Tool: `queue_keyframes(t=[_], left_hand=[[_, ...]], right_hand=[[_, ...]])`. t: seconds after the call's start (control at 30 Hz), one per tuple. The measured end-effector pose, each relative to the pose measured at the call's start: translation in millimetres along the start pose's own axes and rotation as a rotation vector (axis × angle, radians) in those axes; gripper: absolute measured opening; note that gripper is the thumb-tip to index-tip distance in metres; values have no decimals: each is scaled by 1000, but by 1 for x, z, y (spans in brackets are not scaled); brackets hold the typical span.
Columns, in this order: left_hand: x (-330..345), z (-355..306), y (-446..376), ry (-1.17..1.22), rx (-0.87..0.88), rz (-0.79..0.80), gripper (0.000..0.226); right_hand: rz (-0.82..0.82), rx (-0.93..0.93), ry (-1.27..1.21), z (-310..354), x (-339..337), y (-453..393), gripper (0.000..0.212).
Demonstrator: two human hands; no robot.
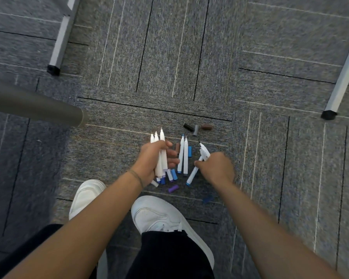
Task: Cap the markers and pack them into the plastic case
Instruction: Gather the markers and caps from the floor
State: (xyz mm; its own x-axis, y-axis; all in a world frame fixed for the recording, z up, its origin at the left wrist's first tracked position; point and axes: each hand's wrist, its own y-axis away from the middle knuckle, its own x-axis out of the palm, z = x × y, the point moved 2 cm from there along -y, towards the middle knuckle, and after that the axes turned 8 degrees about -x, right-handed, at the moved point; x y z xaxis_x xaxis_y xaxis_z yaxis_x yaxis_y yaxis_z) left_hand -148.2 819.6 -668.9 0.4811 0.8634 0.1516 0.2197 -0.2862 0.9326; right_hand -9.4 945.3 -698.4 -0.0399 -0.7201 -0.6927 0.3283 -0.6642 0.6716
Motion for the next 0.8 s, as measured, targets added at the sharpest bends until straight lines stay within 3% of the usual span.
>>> queue_keyframes(t=[0.1, 0.23, 0.3, 0.4, 0.6, 0.8], left_hand=[[2, 4, -4, -192, 25, -146, 11], [7, 13, -17, -741, 202, -394, 22], [14, 17, -18, -1015, 266, -444, 21], [25, 18, -20, -1219, 325, -487, 25], [39, 18, -26, -1356, 415, -518, 24], [26, 22, -21, -1016, 390, -406, 23]], right_hand=[[10, -27, -107, -1, 2, 2, 31], [-25, -41, -359, -7, 0, 9, 33], [-41, -23, -424, -8, -3, 11, 34], [-36, -10, -454, -8, -7, 14, 26], [-51, 6, -471, -10, -6, 14, 17], [-62, -34, -255, -2, -4, 11, 32]])
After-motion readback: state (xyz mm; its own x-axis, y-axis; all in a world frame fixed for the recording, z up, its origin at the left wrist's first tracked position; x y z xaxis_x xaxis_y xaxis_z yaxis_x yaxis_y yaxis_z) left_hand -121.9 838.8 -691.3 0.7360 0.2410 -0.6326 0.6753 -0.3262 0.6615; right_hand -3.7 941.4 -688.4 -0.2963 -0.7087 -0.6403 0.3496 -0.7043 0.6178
